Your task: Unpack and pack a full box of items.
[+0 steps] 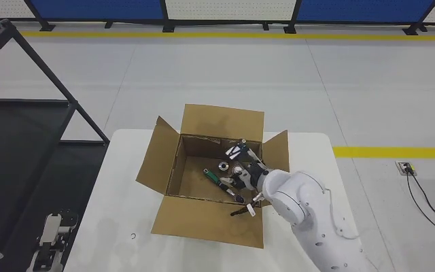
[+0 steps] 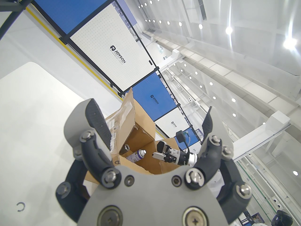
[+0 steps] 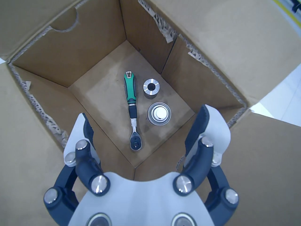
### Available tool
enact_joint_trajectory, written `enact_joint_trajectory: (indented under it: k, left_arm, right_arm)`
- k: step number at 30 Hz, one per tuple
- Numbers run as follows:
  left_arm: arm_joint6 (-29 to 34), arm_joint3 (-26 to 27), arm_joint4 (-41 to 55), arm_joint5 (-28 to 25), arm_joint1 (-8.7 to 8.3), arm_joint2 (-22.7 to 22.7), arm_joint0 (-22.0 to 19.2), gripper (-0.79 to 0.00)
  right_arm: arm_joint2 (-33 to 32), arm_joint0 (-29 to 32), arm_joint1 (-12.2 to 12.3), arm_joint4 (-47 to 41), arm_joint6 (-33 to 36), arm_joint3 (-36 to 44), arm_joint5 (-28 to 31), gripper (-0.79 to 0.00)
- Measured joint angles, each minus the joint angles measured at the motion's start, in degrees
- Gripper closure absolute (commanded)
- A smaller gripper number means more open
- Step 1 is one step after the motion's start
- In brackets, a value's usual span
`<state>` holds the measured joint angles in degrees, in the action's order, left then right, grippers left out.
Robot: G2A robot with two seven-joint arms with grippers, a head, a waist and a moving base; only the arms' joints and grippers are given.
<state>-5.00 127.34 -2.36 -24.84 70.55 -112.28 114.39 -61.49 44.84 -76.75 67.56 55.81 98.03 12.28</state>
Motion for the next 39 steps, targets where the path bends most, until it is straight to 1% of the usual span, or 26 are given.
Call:
enact_joint_trajectory:
  k: [3, 7, 10, 11, 14, 23, 26, 30, 34, 36, 39]
  left_arm:
    - [0.0, 0.0, 0.0, 0.0, 0.0, 0.0, 0.0, -0.785]
    - [0.0, 0.0, 0.0, 0.0, 0.0, 0.0, 0.0, -0.785]
    - [0.0, 0.0, 0.0, 0.0, 0.0, 0.0, 0.0, -0.785]
    - [0.0, 0.0, 0.0, 0.0, 0.0, 0.0, 0.0, -0.785]
    - [0.0, 0.0, 0.0, 0.0, 0.0, 0.0, 0.0, -0.785]
    - [0.0, 0.0, 0.0, 0.0, 0.0, 0.0, 0.0, -0.785]
    - [0.73, -0.25, -0.62, 1.02, -0.01, -0.08, -0.97, -0.785]
    - [5.93, 0.12, -5.35, 3.35, -0.36, -0.68, -3.0, -0.785]
    - [9.24, 0.71, -12.98, 5.8, -0.68, 0.16, -6.41, -0.785]
    - [9.03, 0.9, -17.5, 6.83, -0.75, 0.99, -8.11, -0.785]
    - [6.48, -0.04, -27.63, 8.76, -0.74, 4.1, -11.25, -0.785]
  right_arm:
    - [-1.68, 3.17, 0.79, 2.15, -3.25, 4.5, 4.48, -0.785]
    - [-4.18, 7.84, 1.81, 5.39, -9.38, 9.94, 9.34, -0.785]
    - [-5.9, 10.44, 2.52, 6.79, -11.85, 12.11, 13.85, -0.785]
    - [-6.24, 10.96, 2.67, 7.33, -11.98, 12.37, 14.51, -0.785]
    - [-6.4, 11.61, 2.87, 8.83, -10.9, 12.59, 14.71, -0.785]
    - [-6.36, 11.57, 2.85, 8.79, -10.88, 12.56, 14.62, -0.785]
    - [-6.32, 12.29, 2.95, 9.01, -12.49, 12.74, 15.23, -0.785]
    - [-7.98, 14.59, 3.42, 8.49, -18.19, 14.52, 17.66, -0.785]
    - [-11.37, 18.0, 4.31, 7.19, -25.34, 17.1, 23.92, -0.785]
    - [-13.1, 19.66, 4.75, 6.48, -28.55, 18.08, 27.21, -0.785]
    - [-16.1, 22.31, 5.43, 5.64, -33.42, 19.37, 31.99, -0.785]
